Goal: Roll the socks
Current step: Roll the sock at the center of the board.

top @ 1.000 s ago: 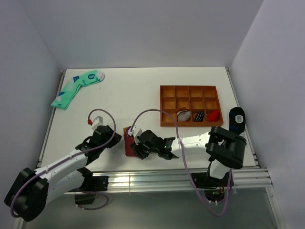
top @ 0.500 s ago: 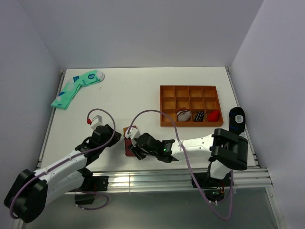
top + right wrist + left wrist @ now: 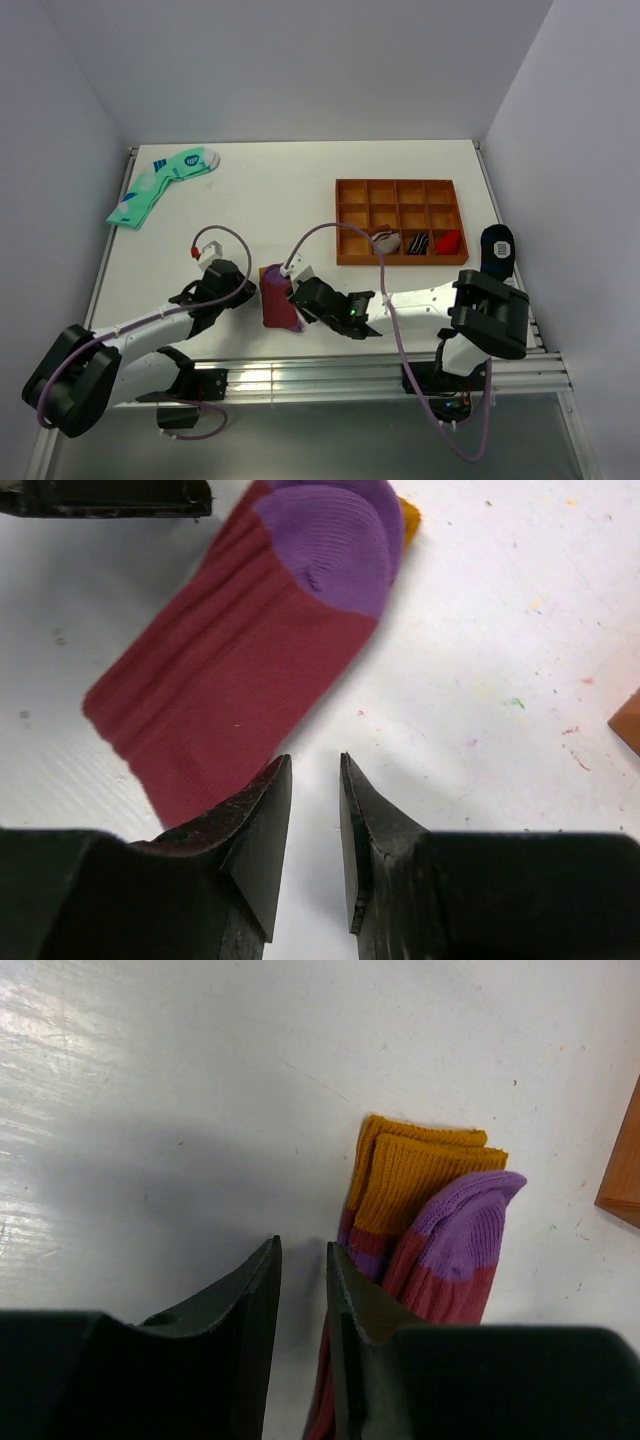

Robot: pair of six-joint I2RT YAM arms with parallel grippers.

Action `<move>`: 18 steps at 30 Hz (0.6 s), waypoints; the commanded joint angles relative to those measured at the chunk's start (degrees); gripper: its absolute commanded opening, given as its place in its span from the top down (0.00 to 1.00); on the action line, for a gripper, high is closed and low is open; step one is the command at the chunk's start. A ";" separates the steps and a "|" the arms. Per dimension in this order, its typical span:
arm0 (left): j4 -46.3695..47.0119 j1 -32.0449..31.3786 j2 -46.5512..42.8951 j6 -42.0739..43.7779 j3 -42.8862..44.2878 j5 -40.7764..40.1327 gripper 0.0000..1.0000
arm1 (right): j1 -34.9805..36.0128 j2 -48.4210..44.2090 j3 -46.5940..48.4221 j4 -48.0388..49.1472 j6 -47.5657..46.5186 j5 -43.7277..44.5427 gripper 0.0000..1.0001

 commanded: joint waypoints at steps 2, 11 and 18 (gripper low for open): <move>3.08 0.06 2.41 1.28 2.86 -0.21 0.69 | -0.50 1.42 -0.41 0.03 2.54 2.37 0.68; 6.24 0.06 8.99 2.43 5.32 2.59 0.70 | 0.03 3.70 -0.32 0.91 3.42 -1.58 0.71; 8.27 -0.03 11.90 2.34 6.56 4.00 0.71 | 1.96 6.96 2.14 2.05 3.68 -4.13 0.72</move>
